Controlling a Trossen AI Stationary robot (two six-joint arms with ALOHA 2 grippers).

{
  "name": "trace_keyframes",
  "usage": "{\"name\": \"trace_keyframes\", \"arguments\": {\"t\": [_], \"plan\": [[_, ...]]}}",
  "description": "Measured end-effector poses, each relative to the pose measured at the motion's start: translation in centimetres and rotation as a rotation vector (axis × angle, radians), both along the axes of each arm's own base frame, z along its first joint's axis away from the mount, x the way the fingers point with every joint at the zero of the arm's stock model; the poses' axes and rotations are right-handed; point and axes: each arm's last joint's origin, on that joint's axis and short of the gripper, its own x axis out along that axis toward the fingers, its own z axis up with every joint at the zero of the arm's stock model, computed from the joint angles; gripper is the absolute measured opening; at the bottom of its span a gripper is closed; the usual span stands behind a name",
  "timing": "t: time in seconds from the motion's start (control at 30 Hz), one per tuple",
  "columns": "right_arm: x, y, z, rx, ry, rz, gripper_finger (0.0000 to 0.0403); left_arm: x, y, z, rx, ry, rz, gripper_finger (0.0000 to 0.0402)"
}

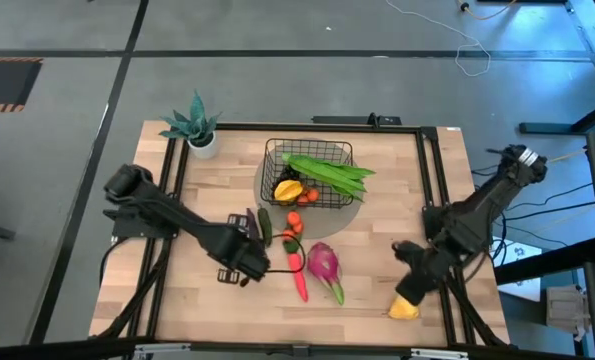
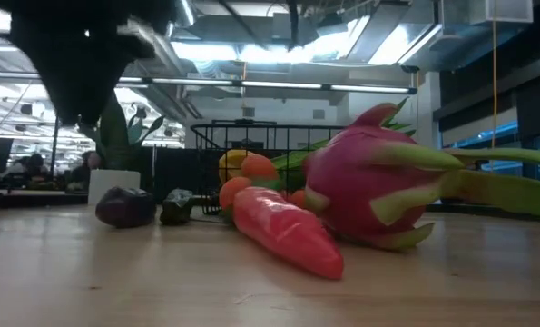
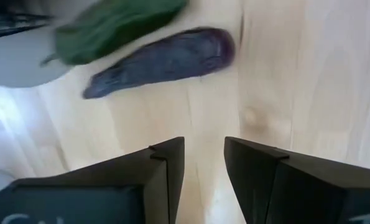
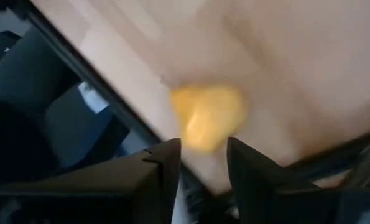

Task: Build produce basket
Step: Put the pear into the wire basket

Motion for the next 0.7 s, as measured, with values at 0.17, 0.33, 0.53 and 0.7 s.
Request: {"name": "trace_keyframes", "arguments": {"t": [0.17,0.33,0.53,0.7], "plan": [[0.3,4.0,-1.5,0.115,0.052,-0.057,0.012,-1.3,0.3,1.5,0.007,-0.072,0.04,0.0103],[0.8,6.3,-4.8,0.121,0.281,-0.018,0.0119,-1.8,0.3,2.4,0.018,-0.139,0.069,0.0103],[2.2,8.5,-8.3,0.137,0.308,0.034,0.0119,-1.9,0.3,2.3,0.036,-0.151,0.095,0.0103],[2.8,7.3,-10.7,-0.018,0.373,0.046,0.0119,-1.7,0.4,2.2,0.037,-0.151,0.106,0.0103]]}}
